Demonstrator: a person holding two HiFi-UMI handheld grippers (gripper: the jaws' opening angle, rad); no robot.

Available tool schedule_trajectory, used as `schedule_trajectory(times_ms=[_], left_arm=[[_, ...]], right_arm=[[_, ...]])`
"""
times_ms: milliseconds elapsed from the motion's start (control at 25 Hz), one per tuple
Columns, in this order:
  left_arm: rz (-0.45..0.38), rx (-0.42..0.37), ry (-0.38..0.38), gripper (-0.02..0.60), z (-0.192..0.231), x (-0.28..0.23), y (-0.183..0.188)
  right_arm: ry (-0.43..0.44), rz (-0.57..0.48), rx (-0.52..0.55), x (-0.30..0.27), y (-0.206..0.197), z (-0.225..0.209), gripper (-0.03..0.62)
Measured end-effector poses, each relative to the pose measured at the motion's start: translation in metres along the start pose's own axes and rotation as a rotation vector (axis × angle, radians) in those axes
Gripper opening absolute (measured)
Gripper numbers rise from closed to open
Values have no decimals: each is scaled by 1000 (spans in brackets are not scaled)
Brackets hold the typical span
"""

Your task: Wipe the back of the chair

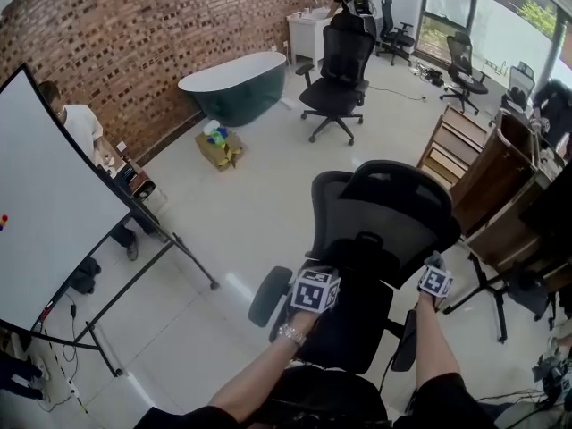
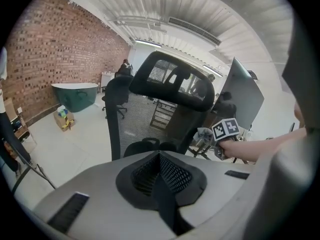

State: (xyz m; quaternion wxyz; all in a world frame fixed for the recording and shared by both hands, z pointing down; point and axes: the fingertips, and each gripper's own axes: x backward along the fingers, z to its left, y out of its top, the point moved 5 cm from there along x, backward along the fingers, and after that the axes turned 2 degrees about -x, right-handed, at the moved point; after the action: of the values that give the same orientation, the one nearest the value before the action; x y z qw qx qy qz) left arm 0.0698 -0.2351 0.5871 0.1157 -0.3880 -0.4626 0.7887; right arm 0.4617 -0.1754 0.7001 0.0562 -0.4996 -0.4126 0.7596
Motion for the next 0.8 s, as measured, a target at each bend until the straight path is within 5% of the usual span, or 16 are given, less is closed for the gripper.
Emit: schedule_trajectory(times_ms=[120, 320, 400, 600, 720, 800], left_arm=[[1, -3, -7, 2, 1, -3, 0], [-13, -11, 21, 2, -2, 6, 4], [-19, -5, 49, 2, 7, 17, 5], [-14, 33, 152, 2, 47, 56, -10], [-14, 48, 204, 2, 63, 70, -18], [-14, 60, 223, 2, 68, 71, -22]], right_arm=[[137, -28, 5, 10, -4, 62, 25], [529, -152, 128, 46, 8, 228, 25], [608, -147, 170, 56, 11, 282, 25], [636, -86, 148, 54, 20, 356, 25], [590, -70, 135, 37, 28, 346, 25], [566, 42, 98, 21, 16, 322, 25]])
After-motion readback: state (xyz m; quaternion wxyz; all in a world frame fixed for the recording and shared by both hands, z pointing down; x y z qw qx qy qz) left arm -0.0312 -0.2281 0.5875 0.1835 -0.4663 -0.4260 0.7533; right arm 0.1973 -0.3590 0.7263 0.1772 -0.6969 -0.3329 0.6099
